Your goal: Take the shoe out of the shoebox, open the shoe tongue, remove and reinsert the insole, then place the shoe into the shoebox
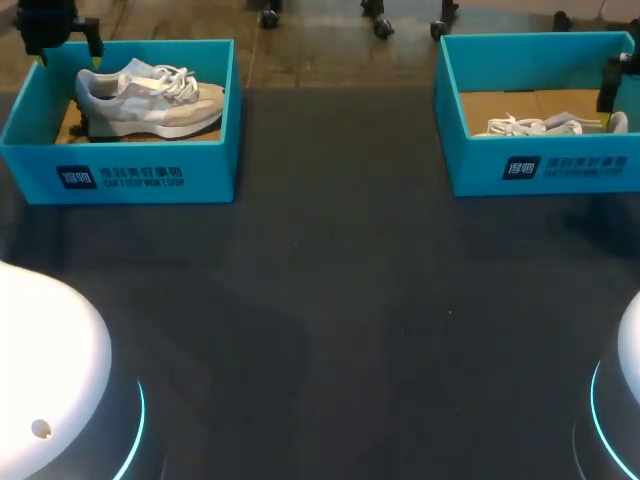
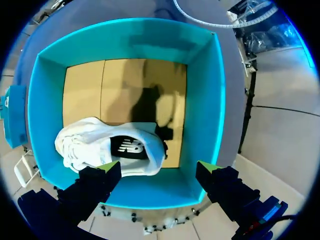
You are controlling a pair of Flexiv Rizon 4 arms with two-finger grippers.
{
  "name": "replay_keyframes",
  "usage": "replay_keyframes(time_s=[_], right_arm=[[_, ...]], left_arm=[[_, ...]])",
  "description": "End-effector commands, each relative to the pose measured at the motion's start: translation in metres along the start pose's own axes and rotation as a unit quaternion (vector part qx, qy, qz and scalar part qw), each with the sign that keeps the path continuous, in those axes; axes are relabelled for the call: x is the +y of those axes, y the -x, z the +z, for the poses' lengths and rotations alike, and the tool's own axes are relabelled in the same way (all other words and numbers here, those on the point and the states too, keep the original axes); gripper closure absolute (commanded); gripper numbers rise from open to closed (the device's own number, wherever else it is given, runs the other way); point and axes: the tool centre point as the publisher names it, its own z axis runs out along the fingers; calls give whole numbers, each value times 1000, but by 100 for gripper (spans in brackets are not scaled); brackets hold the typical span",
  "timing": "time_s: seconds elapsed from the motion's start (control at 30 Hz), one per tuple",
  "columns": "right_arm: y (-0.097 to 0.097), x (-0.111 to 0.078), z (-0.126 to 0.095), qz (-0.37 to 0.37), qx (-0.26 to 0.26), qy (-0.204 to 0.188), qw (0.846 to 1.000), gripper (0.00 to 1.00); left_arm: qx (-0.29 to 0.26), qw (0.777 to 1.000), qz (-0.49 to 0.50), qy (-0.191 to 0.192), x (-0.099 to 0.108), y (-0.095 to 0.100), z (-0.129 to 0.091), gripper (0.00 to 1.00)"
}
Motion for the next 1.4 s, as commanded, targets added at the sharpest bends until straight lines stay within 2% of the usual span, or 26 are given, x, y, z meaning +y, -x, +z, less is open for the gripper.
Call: replay_keyframes(time_s=[0.03, 0.1, 0.23, 0.57, 0.7, 1.17, 1.23, 1.4], right_arm=[[0, 0, 0, 1, 0, 1, 1000, 0], [0, 0, 0, 1, 0, 1, 1000, 0], [0, 0, 0, 1, 0, 1, 1000, 0], [0, 0, 0, 1, 0, 1, 1000, 0], [0, 0, 0, 1, 0, 1, 1000, 0], [0, 0, 0, 1, 0, 1, 1000, 0], [0, 0, 0, 1, 0, 1, 1000, 0], [0, 0, 0, 1, 0, 1, 1000, 0]], left_arm=[[5, 1000, 2, 2, 4, 7, 4, 0], [1, 1000, 0, -13, 8, 10, 12, 0], [4, 1000, -3, -20, 14, 12, 27, 0], [2, 999, -5, -36, 21, 10, 48, 0], [2, 999, -7, -53, 24, 9, 56, 0], [12, 997, 6, -74, 13, 0, 80, 0], [12, 997, 6, -78, 12, 0, 86, 6], [6, 996, 10, -87, 9, 2, 97, 5]])
